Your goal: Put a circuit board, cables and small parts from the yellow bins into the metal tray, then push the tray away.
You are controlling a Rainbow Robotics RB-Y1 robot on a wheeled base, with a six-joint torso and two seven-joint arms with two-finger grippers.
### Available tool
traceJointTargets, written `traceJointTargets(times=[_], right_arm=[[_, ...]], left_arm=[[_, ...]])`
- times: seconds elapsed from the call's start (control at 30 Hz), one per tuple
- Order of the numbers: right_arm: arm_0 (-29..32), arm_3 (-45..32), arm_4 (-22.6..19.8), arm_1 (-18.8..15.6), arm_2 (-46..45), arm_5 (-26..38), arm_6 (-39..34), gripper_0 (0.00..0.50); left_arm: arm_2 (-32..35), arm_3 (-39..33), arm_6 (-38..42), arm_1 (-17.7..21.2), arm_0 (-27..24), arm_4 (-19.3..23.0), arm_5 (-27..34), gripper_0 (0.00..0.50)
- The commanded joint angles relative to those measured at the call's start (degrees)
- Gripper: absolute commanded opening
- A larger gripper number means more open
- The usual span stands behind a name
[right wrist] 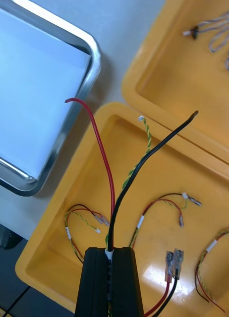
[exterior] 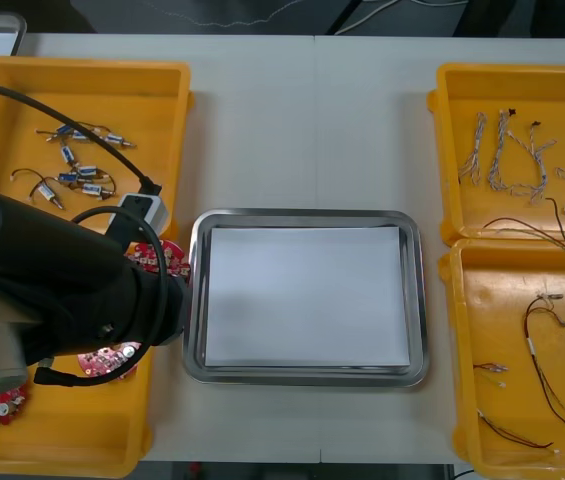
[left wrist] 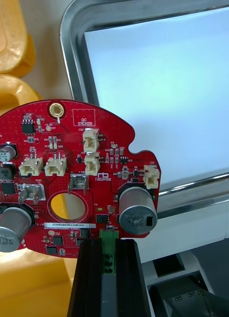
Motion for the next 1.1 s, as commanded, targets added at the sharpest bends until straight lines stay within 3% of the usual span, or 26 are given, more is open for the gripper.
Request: traceJointTargets(times=[0.03,0.37,0.57,0.77,1.1], right_arm=[[-5.12,-2.62,-0.13,-3.08,4.51,-0.93,-2.69,0.000],[-12.33,-3.77,-1.01,-4.75,12.86,-1.19,-3.56,0.000],[-14.43,-3.68,-1.01,-5.02,15.67,-1.81,-4.00,0.000],[-17.51,-3.68,-0.92,-5.72,19.28,-1.81,-4.36,0.000],[-18.21,-3.59,-1.80,-5.72,19.54,-1.37,-4.36,0.000]], left_arm=[[-4.46,2.72,6.33,-2.13,-5.99,-1.24,0.41,0.000],[-10.26,11.34,8.17,-8.28,-10.83,-2.47,-1.79,0.000],[-15.97,15.20,9.93,-11.45,-11.79,-7.65,-5.13,0.000],[-21.07,16.61,11.60,-12.77,-11.70,-11.61,-7.51,0.000],[-26.52,17.31,14.59,-13.91,-11.62,-14.25,-7.86,0.000]])
